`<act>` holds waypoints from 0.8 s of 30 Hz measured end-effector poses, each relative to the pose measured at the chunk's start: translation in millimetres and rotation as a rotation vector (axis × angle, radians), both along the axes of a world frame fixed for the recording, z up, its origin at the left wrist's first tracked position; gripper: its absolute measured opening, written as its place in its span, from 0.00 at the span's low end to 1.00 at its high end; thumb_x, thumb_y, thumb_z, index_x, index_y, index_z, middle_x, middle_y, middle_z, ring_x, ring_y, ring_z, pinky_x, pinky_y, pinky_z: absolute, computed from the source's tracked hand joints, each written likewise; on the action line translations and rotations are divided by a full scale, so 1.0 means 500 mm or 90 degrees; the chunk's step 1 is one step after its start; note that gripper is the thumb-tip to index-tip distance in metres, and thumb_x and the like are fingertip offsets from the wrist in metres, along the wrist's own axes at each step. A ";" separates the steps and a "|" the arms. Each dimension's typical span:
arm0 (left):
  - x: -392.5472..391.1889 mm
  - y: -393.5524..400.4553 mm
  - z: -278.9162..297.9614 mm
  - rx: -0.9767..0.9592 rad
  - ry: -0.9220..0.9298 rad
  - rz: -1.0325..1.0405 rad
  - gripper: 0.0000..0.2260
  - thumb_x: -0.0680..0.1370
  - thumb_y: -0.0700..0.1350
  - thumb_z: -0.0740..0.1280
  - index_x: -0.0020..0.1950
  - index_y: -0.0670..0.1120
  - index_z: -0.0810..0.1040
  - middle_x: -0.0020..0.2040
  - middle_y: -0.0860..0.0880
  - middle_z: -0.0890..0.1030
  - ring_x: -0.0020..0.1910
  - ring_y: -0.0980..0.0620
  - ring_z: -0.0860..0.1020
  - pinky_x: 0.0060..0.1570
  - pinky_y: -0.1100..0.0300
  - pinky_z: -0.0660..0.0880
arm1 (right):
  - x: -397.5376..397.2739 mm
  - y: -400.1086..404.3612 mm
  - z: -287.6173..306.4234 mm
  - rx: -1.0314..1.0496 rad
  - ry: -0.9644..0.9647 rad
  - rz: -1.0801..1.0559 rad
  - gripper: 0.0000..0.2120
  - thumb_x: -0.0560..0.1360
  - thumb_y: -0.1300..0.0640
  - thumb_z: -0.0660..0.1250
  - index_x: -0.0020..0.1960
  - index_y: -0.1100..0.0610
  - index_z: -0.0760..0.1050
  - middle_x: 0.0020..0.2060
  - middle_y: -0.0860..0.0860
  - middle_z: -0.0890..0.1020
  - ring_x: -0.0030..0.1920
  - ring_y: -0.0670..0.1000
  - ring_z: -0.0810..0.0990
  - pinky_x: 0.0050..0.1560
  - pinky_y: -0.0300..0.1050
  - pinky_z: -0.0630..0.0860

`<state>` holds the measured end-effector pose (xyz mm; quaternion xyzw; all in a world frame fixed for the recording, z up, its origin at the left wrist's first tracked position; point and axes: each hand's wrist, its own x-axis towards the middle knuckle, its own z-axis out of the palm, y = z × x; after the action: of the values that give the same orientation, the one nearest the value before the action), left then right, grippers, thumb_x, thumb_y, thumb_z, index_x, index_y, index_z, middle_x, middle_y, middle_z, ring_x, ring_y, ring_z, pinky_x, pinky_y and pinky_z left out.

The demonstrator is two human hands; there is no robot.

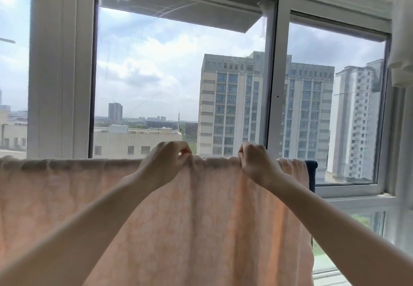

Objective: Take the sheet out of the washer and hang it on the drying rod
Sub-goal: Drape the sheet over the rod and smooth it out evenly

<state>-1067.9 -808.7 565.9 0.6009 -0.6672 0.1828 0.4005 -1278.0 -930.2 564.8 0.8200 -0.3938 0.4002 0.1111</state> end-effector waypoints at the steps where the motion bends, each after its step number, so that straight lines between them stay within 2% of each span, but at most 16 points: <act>1: 0.000 -0.001 -0.007 0.018 -0.013 -0.005 0.05 0.80 0.44 0.64 0.50 0.48 0.81 0.45 0.54 0.82 0.41 0.57 0.79 0.36 0.67 0.68 | -0.002 0.001 -0.005 0.000 0.004 0.002 0.05 0.77 0.64 0.63 0.43 0.56 0.73 0.36 0.51 0.79 0.36 0.52 0.79 0.41 0.52 0.81; 3: 0.007 0.005 -0.013 0.032 -0.020 -0.007 0.08 0.81 0.45 0.64 0.54 0.48 0.81 0.50 0.53 0.83 0.45 0.56 0.80 0.42 0.63 0.73 | 0.005 0.010 -0.008 -0.007 0.000 0.035 0.01 0.77 0.61 0.65 0.47 0.57 0.75 0.38 0.51 0.80 0.37 0.50 0.80 0.42 0.49 0.81; 5: 0.022 0.016 -0.011 0.032 -0.019 0.004 0.09 0.81 0.46 0.64 0.58 0.48 0.81 0.54 0.52 0.83 0.50 0.54 0.81 0.50 0.57 0.77 | 0.026 0.027 -0.008 -0.020 0.006 0.086 0.05 0.77 0.61 0.64 0.52 0.58 0.76 0.43 0.52 0.82 0.40 0.50 0.82 0.43 0.48 0.82; 6: 0.030 0.024 -0.010 0.030 -0.022 0.016 0.10 0.81 0.46 0.64 0.59 0.48 0.81 0.55 0.52 0.83 0.51 0.53 0.81 0.51 0.57 0.76 | 0.042 0.038 -0.009 -0.023 0.015 0.110 0.07 0.78 0.60 0.63 0.54 0.58 0.76 0.45 0.52 0.83 0.41 0.50 0.82 0.43 0.47 0.82; 9: 0.065 0.048 -0.010 0.023 -0.043 0.063 0.09 0.80 0.47 0.64 0.57 0.48 0.82 0.53 0.52 0.84 0.48 0.54 0.81 0.47 0.58 0.75 | 0.100 0.073 -0.016 -0.040 0.053 0.170 0.08 0.79 0.57 0.61 0.52 0.57 0.77 0.45 0.52 0.82 0.41 0.49 0.81 0.43 0.48 0.82; 12: 0.117 0.078 -0.015 0.026 -0.062 0.108 0.09 0.80 0.48 0.63 0.55 0.49 0.82 0.50 0.52 0.84 0.45 0.54 0.81 0.48 0.55 0.78 | 0.163 0.117 -0.017 -0.075 0.073 0.213 0.09 0.79 0.55 0.61 0.55 0.56 0.76 0.46 0.50 0.82 0.41 0.49 0.81 0.44 0.47 0.81; 14: 0.156 0.103 -0.017 0.038 -0.066 0.135 0.10 0.80 0.49 0.62 0.57 0.50 0.80 0.48 0.52 0.84 0.43 0.53 0.81 0.47 0.53 0.79 | 0.204 0.140 -0.017 -0.090 0.075 0.239 0.10 0.79 0.54 0.60 0.56 0.56 0.76 0.47 0.50 0.82 0.42 0.49 0.81 0.44 0.47 0.80; 19: 0.258 0.171 -0.017 0.054 -0.060 0.155 0.11 0.80 0.51 0.62 0.58 0.50 0.79 0.51 0.50 0.83 0.47 0.53 0.81 0.51 0.51 0.79 | 0.301 0.182 -0.027 -0.097 0.079 0.267 0.10 0.79 0.51 0.60 0.56 0.54 0.75 0.47 0.50 0.82 0.44 0.52 0.81 0.44 0.52 0.80; 21: 0.296 0.195 -0.018 0.057 -0.066 0.150 0.10 0.80 0.51 0.63 0.57 0.50 0.80 0.52 0.51 0.83 0.48 0.54 0.80 0.51 0.52 0.78 | 0.330 0.196 -0.031 -0.108 0.076 0.265 0.10 0.79 0.51 0.60 0.56 0.54 0.75 0.48 0.50 0.82 0.43 0.52 0.82 0.44 0.52 0.80; 24: 0.353 0.231 -0.020 0.063 -0.091 0.145 0.10 0.80 0.51 0.63 0.55 0.50 0.80 0.50 0.54 0.82 0.45 0.57 0.78 0.45 0.58 0.73 | 0.364 0.221 -0.031 -0.114 0.069 0.263 0.10 0.80 0.51 0.60 0.55 0.55 0.76 0.47 0.51 0.82 0.43 0.52 0.81 0.42 0.52 0.80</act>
<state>-891.2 -693.0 556.1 0.6774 -0.6297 0.2360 0.2983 -1095.8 -819.4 549.1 0.8905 -0.1737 0.4029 0.1204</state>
